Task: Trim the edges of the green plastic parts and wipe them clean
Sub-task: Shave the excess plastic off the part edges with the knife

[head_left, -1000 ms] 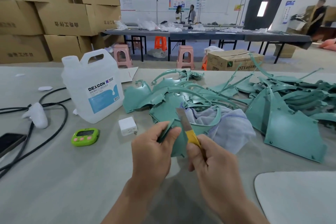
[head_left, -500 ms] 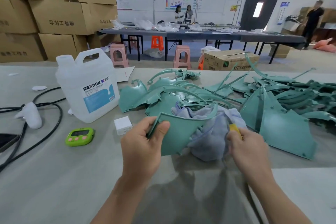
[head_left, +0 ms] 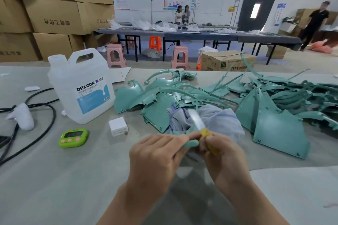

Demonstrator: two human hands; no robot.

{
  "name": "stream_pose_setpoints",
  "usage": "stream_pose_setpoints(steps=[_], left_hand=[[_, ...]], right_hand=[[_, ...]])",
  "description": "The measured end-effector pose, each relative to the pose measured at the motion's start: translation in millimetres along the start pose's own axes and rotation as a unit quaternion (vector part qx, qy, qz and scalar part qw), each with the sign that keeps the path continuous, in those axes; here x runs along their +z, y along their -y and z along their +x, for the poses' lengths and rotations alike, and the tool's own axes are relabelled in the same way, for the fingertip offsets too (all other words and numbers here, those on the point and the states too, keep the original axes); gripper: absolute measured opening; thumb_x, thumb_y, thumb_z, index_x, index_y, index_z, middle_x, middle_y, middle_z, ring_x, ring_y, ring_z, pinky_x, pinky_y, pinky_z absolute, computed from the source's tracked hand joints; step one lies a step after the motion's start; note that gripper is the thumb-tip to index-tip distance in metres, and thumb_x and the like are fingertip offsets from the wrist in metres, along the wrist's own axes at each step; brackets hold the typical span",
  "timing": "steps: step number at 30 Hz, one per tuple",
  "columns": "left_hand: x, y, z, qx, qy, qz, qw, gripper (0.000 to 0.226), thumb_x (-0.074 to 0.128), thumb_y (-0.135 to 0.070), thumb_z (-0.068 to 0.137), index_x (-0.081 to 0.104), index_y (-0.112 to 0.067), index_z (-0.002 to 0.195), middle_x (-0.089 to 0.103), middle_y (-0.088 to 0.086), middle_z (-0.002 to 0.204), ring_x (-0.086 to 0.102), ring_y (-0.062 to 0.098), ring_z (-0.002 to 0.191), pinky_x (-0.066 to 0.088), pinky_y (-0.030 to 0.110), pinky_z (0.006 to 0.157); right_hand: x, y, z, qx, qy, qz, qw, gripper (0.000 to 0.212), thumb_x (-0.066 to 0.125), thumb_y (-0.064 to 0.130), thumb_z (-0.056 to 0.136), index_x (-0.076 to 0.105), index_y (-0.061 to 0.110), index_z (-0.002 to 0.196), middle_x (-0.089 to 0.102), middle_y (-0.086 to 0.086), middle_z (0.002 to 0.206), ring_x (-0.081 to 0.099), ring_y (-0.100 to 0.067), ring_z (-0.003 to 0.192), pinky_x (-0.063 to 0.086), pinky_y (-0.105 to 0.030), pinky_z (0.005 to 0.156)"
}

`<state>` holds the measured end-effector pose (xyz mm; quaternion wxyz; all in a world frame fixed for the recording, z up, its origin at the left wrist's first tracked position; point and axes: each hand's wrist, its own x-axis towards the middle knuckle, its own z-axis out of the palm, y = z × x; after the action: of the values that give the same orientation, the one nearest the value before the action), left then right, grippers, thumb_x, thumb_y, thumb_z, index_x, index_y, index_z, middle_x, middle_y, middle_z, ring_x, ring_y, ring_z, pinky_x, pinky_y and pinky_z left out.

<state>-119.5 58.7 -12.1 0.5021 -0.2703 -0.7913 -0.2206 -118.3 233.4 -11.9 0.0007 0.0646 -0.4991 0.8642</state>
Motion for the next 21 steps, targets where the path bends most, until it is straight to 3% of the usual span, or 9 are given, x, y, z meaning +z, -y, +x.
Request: stream_pose_setpoints(steps=[4, 6, 8, 11, 14, 15, 18, 21], left_hand=[[4.2, -11.3, 1.3, 0.018, -0.011, 0.026, 0.999, 0.02, 0.07, -0.037, 0.091, 0.078, -0.027, 0.106, 0.075, -0.013, 0.105, 0.068, 0.009, 0.103, 0.052, 0.031, 0.093], [1.9, -4.4, 4.8, -0.034, -0.023, 0.045, 0.998, 0.041, 0.075, -0.036, 0.084, 0.071, -0.028, 0.124, 0.067, -0.013, 0.131, 0.06, 0.011, 0.125, 0.048, 0.032, 0.104], [-0.9, 7.7, 7.5, -0.081, -0.002, 0.01, 0.997, 0.065, 0.084, -0.033, 0.075, 0.06, -0.029, 0.136, 0.055, -0.013, 0.145, 0.051, 0.012, 0.135, 0.041, 0.025, 0.11], [0.1, 19.7, 4.4, -0.167, 0.045, -0.15, 0.973, 0.077, 0.093, -0.02, 0.067, 0.056, -0.035, 0.133, 0.059, -0.025, 0.13, 0.058, 0.002, 0.121, 0.049, 0.031, 0.101], [2.4, 25.2, -0.8, -0.251, 0.048, -0.175, 0.951, 0.091, 0.096, -0.018, 0.062, 0.05, -0.034, 0.139, 0.069, -0.023, 0.1, 0.066, 0.0, 0.096, 0.049, 0.012, 0.086], [3.5, 26.8, -1.8, -0.262, 0.045, -0.184, 0.946, 0.086, 0.096, -0.02, 0.061, 0.053, -0.035, 0.135, 0.069, -0.021, 0.092, 0.067, 0.002, 0.09, 0.048, 0.01, 0.081], [3.0, 25.4, 4.3, -0.299, 0.001, -0.236, 0.925, 0.035, 0.092, -0.029, 0.065, 0.069, -0.036, 0.09, 0.068, -0.015, 0.077, 0.064, 0.002, 0.073, 0.045, 0.013, 0.065], [-8.4, 29.0, 18.4, -0.349, -0.102, -0.299, 0.882, 0.012, 0.081, -0.032, 0.071, 0.072, -0.031, 0.078, 0.065, -0.015, 0.067, 0.053, -0.003, 0.061, 0.043, 0.011, 0.059]], right_hand=[[-7.4, 5.1, 7.7, 0.008, -0.142, 0.1, 0.985, 0.017, 0.058, 0.012, 0.065, 0.05, 0.007, 0.05, 0.055, -0.017, 0.063, 0.062, -0.028, 0.071, 0.049, -0.036, 0.083], [-10.7, 10.0, 10.2, 0.005, -0.158, 0.116, 0.98, 0.019, 0.057, 0.011, 0.067, 0.05, 0.008, 0.049, 0.051, -0.013, 0.058, 0.061, -0.025, 0.065, 0.049, -0.033, 0.08], [-15.0, 12.1, 12.6, 0.002, -0.161, 0.108, 0.981, 0.02, 0.058, 0.008, 0.07, 0.051, 0.007, 0.051, 0.051, -0.013, 0.058, 0.061, -0.024, 0.064, 0.049, -0.032, 0.077], [-20.2, 9.9, 17.2, 0.011, -0.165, 0.018, 0.986, 0.032, 0.052, 0.001, 0.082, 0.054, 0.008, 0.05, 0.059, -0.014, 0.063, 0.062, -0.025, 0.072, 0.047, -0.033, 0.079], [-20.0, 8.1, 17.7, 0.002, -0.148, -0.021, 0.989, 0.038, 0.052, 0.0, 0.089, 0.061, 0.009, 0.053, 0.066, -0.017, 0.073, 0.059, -0.028, 0.085, 0.048, -0.038, 0.087], [-19.6, 8.5, 17.5, -0.01, -0.146, -0.026, 0.989, 0.037, 0.053, 0.0, 0.091, 0.064, 0.008, 0.056, 0.07, -0.019, 0.079, 0.062, -0.028, 0.087, 0.048, -0.039, 0.091], [-21.7, 10.3, 17.1, -0.073, -0.173, -0.036, 0.982, 0.033, 0.056, 0.002, 0.096, 0.074, 0.004, 0.068, 0.077, -0.017, 0.102, 0.071, -0.022, 0.096, 0.048, -0.039, 0.098], [-27.5, 10.8, 13.7, -0.099, -0.186, -0.022, 0.977, 0.033, 0.056, 0.003, 0.097, 0.077, 0.005, 0.071, 0.076, -0.014, 0.111, 0.07, -0.018, 0.098, 0.045, -0.037, 0.102]])
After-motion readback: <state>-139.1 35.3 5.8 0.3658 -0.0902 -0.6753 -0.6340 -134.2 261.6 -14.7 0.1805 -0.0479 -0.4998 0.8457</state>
